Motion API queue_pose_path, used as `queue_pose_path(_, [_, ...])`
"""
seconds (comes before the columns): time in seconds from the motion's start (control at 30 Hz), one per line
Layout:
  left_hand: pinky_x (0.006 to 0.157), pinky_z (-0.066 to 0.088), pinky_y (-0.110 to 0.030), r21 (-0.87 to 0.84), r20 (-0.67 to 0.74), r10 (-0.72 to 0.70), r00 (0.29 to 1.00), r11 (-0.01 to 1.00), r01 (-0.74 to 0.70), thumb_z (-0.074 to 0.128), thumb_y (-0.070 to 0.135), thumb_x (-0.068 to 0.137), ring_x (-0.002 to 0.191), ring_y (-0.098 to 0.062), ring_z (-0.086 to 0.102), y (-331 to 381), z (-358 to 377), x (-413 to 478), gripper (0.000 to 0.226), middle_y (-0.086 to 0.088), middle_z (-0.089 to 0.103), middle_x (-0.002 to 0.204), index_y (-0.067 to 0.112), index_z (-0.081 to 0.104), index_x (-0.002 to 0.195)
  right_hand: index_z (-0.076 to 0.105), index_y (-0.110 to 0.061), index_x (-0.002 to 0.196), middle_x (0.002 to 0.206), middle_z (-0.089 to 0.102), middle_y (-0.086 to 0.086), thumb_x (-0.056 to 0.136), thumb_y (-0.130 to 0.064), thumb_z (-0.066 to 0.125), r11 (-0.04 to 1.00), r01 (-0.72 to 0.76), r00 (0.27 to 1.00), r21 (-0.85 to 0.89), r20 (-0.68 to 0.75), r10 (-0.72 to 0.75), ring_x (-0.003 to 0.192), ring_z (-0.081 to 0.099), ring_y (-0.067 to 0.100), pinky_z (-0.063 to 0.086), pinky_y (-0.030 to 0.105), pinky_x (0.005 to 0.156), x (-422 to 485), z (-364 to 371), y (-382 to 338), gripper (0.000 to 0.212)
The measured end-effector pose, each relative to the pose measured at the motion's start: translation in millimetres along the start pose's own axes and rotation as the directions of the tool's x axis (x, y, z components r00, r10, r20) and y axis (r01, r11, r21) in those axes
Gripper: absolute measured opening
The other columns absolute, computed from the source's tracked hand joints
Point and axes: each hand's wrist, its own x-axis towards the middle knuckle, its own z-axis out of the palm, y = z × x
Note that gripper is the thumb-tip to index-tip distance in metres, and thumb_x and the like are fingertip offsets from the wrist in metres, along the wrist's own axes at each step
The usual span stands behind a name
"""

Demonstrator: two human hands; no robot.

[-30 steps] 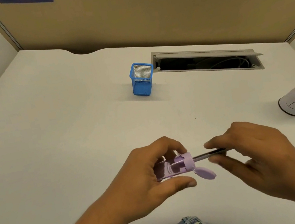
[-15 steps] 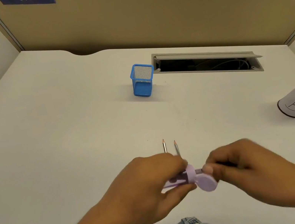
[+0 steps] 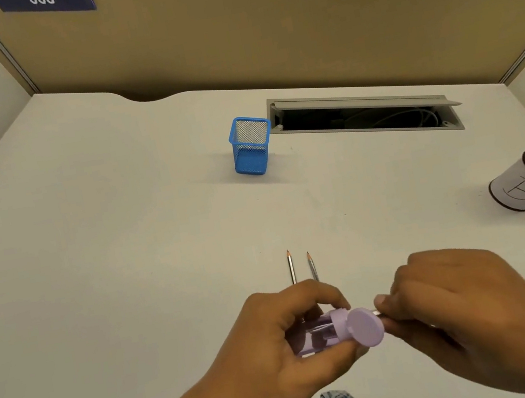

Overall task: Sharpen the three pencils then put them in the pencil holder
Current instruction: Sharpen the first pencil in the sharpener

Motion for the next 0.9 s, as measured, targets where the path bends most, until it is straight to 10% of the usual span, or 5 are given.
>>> queue_pose_path(0.1, [0.057,0.035,-0.005,0.223,0.03,0.116,0.993,0.967,-0.12,0.073,0.039,0.085,0.058,0.0,0.048,-0.2,-2.6,1.1,0.016,0.019,0.058,0.072,0.03,0.065,0.096,0.038,-0.036,0.068,0.052,0.04,-0.013,0.091,-0.049,0.057,0.947,-0.265,0.959,0.183,0.15,0.239,0.05,0.026,0.01,0.024,0.02,0.044,4.8,1.4,-3.1,0.032])
queue_pose_path(0.23, [0.053,0.036,-0.011,0.501,0.163,0.245,0.956,0.814,-0.294,0.071,0.038,0.088,0.062,-0.005,0.049,-3.2,-2.9,-2.1,0.018,0.01,0.063,0.076,0.028,0.064,0.102,0.051,-0.027,0.057,0.05,0.035,-0.009,0.084,-0.041,0.074,0.338,-0.777,0.629,0.531,0.635,0.449,0.053,0.028,0.013,0.023,0.031,0.057,9.8,6.2,2.4,0.038])
queue_pose_path(0.5, [0.06,0.042,-0.017,-0.114,0.159,-0.223,0.962,0.964,0.242,0.075,0.037,0.085,0.057,-0.007,0.05,3.7,-9.9,5.0,0.014,0.01,0.061,0.065,0.032,0.071,0.097,0.063,-0.029,0.075,0.063,0.057,-0.014,0.09,-0.04,0.06,0.994,-0.106,0.989,-0.008,0.107,0.106,0.054,0.046,0.008,0.034,0.02,0.047,10.4,-1.3,-0.8,0.019])
queue_pose_path(0.7, [0.061,0.046,-0.014,-0.019,0.175,-0.162,0.971,0.986,0.167,0.074,0.035,0.085,0.062,-0.003,0.057,6.5,-15.6,11.1,0.011,0.012,0.069,0.077,0.032,0.071,0.096,0.049,-0.03,0.066,0.051,0.045,-0.009,0.096,-0.049,0.046,0.985,-0.169,0.977,-0.016,0.131,0.17,0.043,0.033,0.015,0.027,0.025,0.042,13.8,2.8,-8.0,0.035])
queue_pose_path(0.9, [0.053,0.042,-0.018,0.418,0.263,0.039,0.964,0.896,-0.15,0.062,0.05,0.091,0.064,-0.008,0.051,0.7,-11.4,9.2,0.021,0.01,0.063,0.077,0.031,0.062,0.1,0.053,-0.025,0.061,0.049,0.042,-0.009,0.077,-0.052,0.071,0.39,-0.767,0.642,0.51,0.623,0.447,0.049,0.031,0.009,0.025,0.025,0.051,7.5,19.9,-0.2,0.036])
